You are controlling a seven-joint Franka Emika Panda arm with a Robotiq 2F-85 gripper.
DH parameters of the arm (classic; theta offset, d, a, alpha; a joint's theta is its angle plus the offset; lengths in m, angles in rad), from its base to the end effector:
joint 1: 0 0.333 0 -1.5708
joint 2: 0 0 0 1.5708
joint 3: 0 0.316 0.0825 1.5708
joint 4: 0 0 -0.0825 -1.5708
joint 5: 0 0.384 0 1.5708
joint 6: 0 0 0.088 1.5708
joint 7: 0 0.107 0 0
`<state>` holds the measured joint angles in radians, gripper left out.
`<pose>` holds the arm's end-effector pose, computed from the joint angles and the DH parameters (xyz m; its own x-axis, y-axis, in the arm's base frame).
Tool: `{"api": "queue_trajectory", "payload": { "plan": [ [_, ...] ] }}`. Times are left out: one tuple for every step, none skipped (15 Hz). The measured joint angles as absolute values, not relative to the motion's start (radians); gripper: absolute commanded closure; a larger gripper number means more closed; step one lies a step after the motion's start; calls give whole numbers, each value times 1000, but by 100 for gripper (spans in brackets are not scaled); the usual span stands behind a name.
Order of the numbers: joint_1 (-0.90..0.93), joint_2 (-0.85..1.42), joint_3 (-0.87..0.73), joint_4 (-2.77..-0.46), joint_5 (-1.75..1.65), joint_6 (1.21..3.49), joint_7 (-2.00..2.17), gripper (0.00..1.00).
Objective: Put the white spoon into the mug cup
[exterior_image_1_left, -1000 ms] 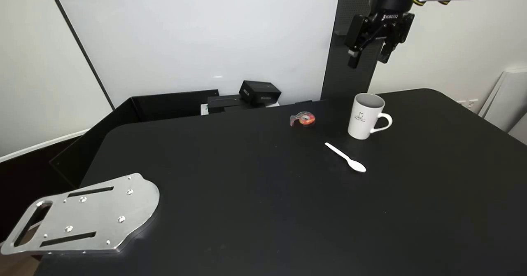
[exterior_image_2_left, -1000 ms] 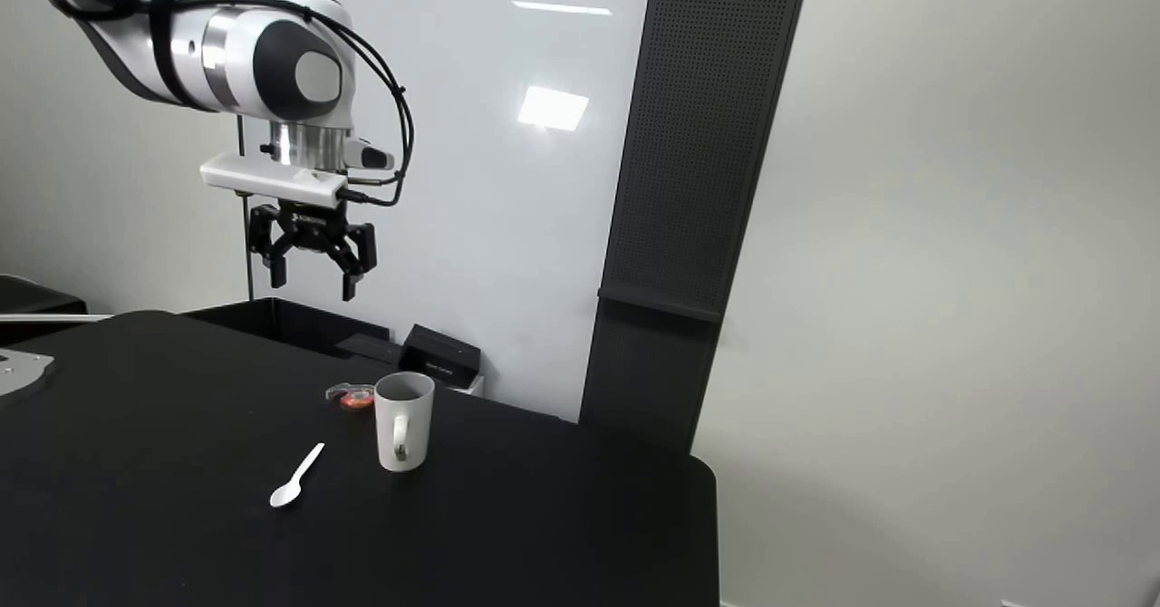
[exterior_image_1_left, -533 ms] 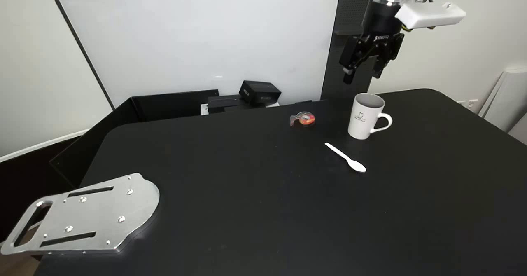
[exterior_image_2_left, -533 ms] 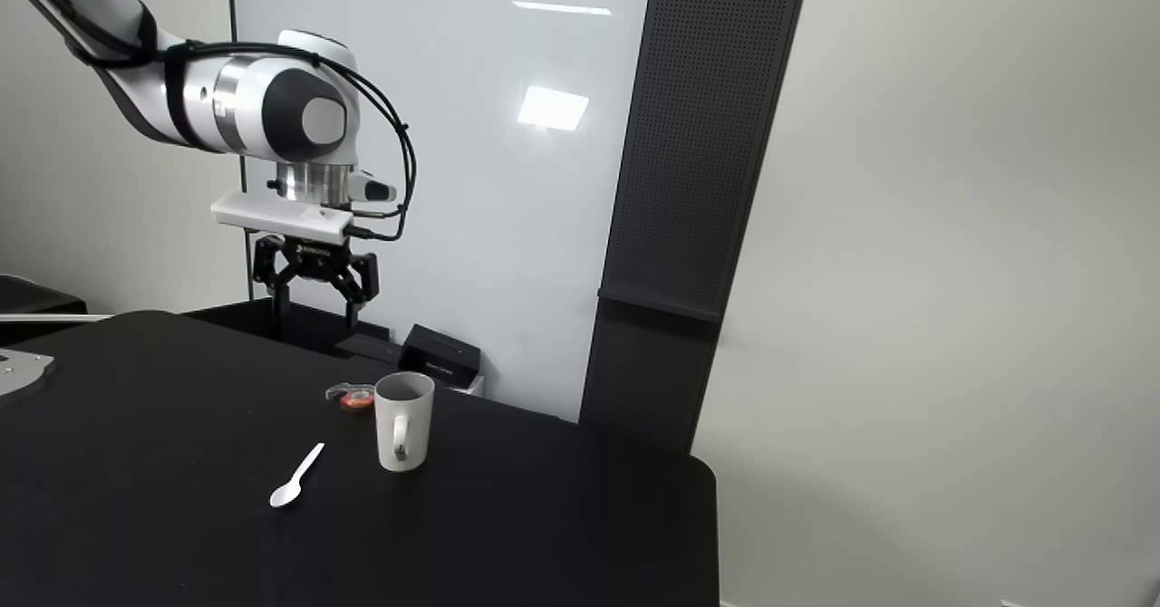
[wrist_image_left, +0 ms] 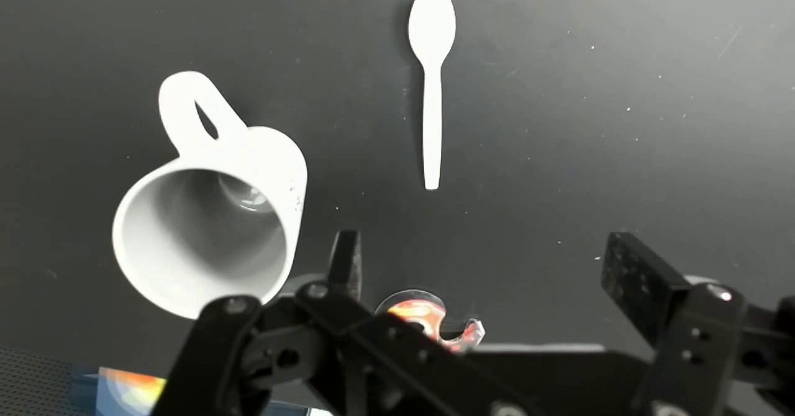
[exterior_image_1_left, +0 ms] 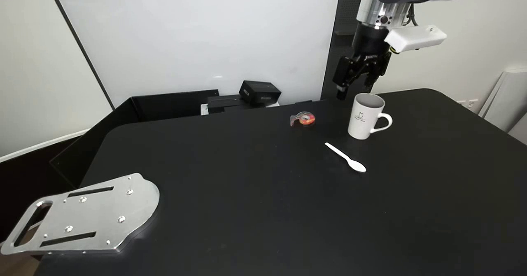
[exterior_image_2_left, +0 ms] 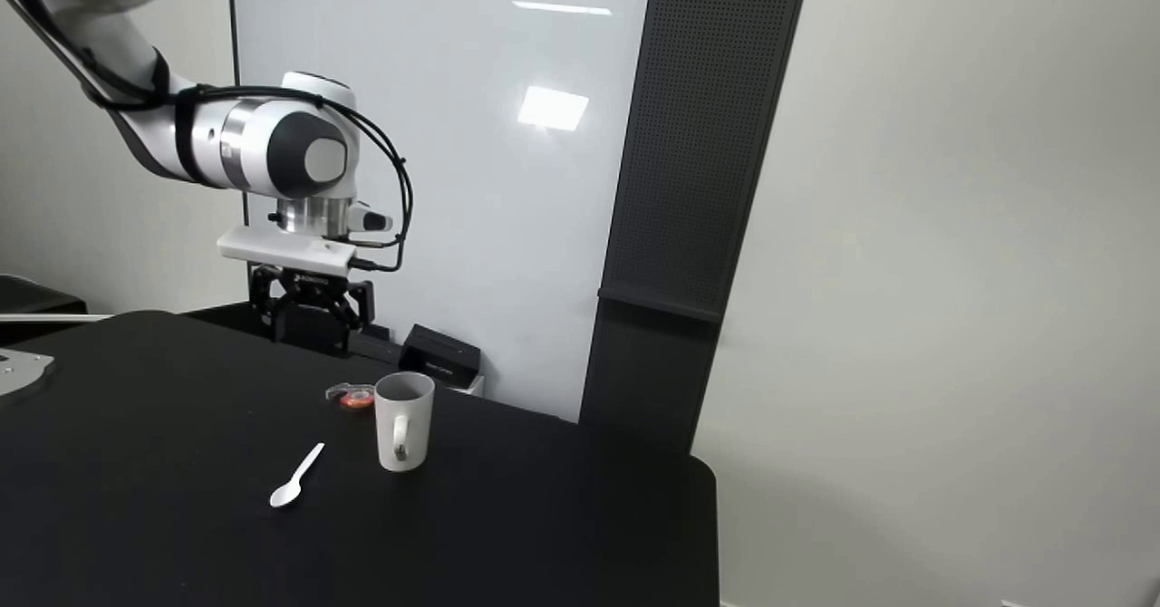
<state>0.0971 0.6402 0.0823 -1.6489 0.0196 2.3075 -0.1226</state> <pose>0.6785 0.1166 0.2424 0.9630 0.2680 0.0269 0.2692 -0.9612 -0.0610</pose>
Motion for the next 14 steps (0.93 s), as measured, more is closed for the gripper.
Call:
{"api": "queue_trajectory", "payload": {
  "plan": [
    [97, 650, 83, -1645, 20, 2307, -128, 0],
    [97, 659, 84, -1642, 19, 2307, -135, 0],
    [97, 667, 84, -1639, 19, 2307, -140, 0],
    [97, 675, 84, -1635, 18, 2307, -143, 0],
    [97, 683, 84, -1632, 18, 2308, -146, 0],
    [97, 689, 83, -1629, 17, 2308, -149, 0],
    [97, 696, 83, -1625, 17, 2308, -151, 0],
    [97, 703, 82, -1620, 17, 2308, -153, 0],
    [96, 710, 82, -1617, 17, 2308, -155, 0],
    [95, 716, 82, -1615, 17, 2309, -157, 0],
    [95, 721, 81, -1613, 16, 2309, -158, 0],
    [94, 727, 81, -1612, 16, 2309, -159, 0],
    [92, 733, 81, -1611, 15, 2309, -159, 0],
    [92, 739, 80, -1611, 13, 2309, -160, 0]
  ]
}}
